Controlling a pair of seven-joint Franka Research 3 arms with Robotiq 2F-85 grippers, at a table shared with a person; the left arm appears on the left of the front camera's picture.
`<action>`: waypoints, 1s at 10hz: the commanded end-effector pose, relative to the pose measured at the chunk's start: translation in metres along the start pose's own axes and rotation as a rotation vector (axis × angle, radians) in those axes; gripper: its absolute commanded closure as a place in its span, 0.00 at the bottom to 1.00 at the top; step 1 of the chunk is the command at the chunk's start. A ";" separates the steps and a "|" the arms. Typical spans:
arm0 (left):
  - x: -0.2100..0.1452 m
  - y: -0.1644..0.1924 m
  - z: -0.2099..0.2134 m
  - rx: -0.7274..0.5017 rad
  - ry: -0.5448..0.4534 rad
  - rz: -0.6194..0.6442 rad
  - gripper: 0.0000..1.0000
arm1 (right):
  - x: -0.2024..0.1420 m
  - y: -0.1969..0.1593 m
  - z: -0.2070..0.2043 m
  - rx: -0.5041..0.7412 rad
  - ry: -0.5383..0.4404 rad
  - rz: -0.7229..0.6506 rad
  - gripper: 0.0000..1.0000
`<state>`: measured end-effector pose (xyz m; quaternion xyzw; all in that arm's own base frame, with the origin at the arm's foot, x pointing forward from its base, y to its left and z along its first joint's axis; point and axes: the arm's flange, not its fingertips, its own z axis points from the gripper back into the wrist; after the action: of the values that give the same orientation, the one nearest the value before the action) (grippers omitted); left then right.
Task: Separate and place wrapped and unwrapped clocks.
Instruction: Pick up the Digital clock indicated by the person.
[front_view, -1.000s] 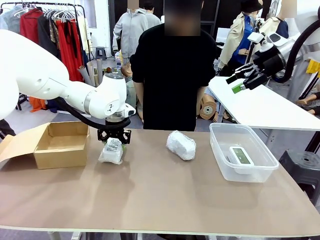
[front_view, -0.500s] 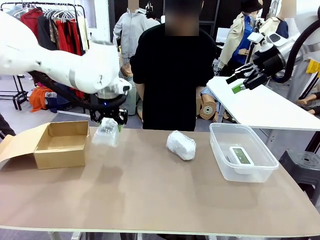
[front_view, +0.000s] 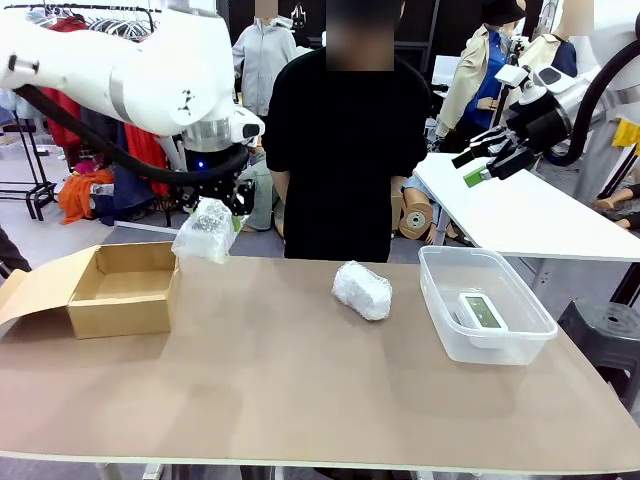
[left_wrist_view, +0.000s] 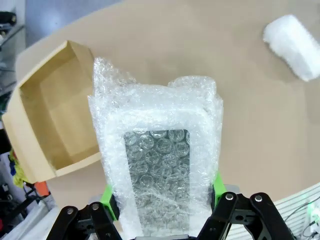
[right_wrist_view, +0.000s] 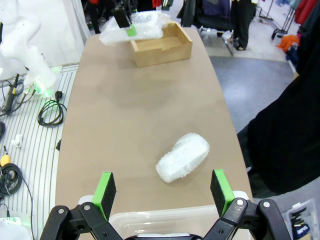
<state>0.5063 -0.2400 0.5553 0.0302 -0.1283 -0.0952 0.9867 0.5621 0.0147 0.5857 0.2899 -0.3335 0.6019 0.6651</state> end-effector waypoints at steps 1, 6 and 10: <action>-0.006 0.002 0.019 0.059 -0.028 -0.002 1.00 | 0.001 0.001 0.001 -0.001 0.006 0.005 0.00; -0.017 -0.006 0.069 0.161 -0.132 0.050 1.00 | 0.001 0.001 0.001 -0.001 0.006 0.005 0.00; -0.015 -0.007 0.058 0.100 -0.093 0.014 1.00 | 0.001 0.001 0.001 -0.001 0.006 0.005 0.00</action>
<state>0.4774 -0.2502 0.6038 0.0805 -0.1785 -0.0795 0.9774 0.5620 0.0147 0.5857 0.2899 -0.3336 0.6019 0.6651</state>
